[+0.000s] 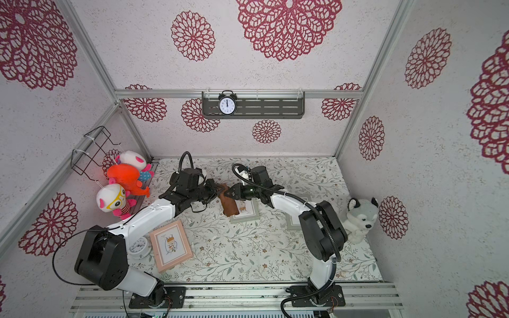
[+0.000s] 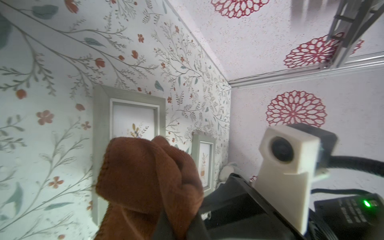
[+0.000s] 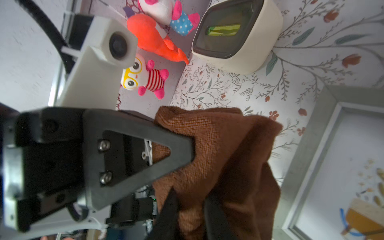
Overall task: Wipe the picture frame with a cloth
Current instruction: Adjust the cleaning item, then place the cleaning item at the center of the board.
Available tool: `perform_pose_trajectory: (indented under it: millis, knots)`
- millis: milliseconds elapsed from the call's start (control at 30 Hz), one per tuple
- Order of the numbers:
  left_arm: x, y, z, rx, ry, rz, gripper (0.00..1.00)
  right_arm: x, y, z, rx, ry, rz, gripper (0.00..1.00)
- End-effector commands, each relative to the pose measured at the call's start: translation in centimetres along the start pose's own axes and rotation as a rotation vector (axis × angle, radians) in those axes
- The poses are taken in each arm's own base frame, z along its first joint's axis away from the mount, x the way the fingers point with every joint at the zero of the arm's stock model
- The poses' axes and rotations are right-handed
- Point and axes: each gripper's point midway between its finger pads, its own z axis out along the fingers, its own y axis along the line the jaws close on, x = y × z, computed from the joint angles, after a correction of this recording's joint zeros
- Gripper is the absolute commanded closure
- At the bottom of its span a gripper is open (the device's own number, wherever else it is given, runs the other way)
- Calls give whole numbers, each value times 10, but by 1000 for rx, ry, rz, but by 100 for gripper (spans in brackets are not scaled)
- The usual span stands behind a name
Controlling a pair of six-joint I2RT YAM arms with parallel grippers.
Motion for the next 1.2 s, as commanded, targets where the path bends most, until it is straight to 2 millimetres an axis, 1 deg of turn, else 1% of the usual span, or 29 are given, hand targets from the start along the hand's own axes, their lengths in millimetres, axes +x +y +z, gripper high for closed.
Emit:
perform_pose_trajectory:
  millis: [0, 33, 67, 133, 167, 233, 333, 367, 433, 467, 633, 700, 867, 933, 967, 1033, 1100, 1167]
  knots:
    - [-12, 30, -28, -164, -60, 66, 100, -20, 8, -28, 69, -89, -85, 56]
    - [-12, 41, -35, -218, -65, 82, 100, -22, 1, -35, 102, -108, -83, 50]
    - [-12, 51, -42, -266, -63, 94, 100, -23, -6, -41, 133, -122, -79, 45]
    - [-9, 74, -59, -387, -53, 128, 100, -23, -27, -55, 222, -150, -66, 40]
    - [-8, 84, -67, -447, -52, 147, 100, -22, -38, -61, 271, -159, -63, 39]
    - [-6, 100, -83, -554, -42, 180, 100, -17, -68, -74, 416, -165, -45, 38]
    - [-9, 114, -101, -670, -45, 221, 100, -8, -107, -91, 622, -154, -19, 37]
    - [-10, 114, -101, -675, -45, 227, 100, -6, -116, -95, 664, -149, -10, 37]
    - [-9, 115, -95, -671, -27, 233, 100, -2, -128, -96, 702, -137, 6, 37]
    - [-7, 115, -87, -659, -7, 222, 100, 0, -133, -95, 706, -128, 16, 38]
    - [2, 115, -42, -612, 66, 218, 100, 3, -157, -84, 738, -92, 47, 38]
    - [7, 113, -19, -583, 99, 218, 100, 5, -166, -76, 735, -62, 65, 40]
    - [24, 114, 27, -499, 180, 176, 100, 10, -176, -58, 693, -11, 89, 42]
    - [32, 117, 40, -472, 211, 144, 100, 13, -178, -54, 683, -3, 96, 42]
    - [34, 120, 44, -468, 223, 135, 98, 14, -179, -54, 681, -2, 101, 42]
    - [39, 124, 49, -466, 238, 122, 88, 18, -181, -52, 676, 9, 105, 42]
    - [38, 123, 46, -472, 237, 121, 75, 21, -183, -51, 681, 19, 109, 42]
    - [34, 117, 38, -475, 222, 128, 59, 23, -185, -51, 683, 30, 111, 42]
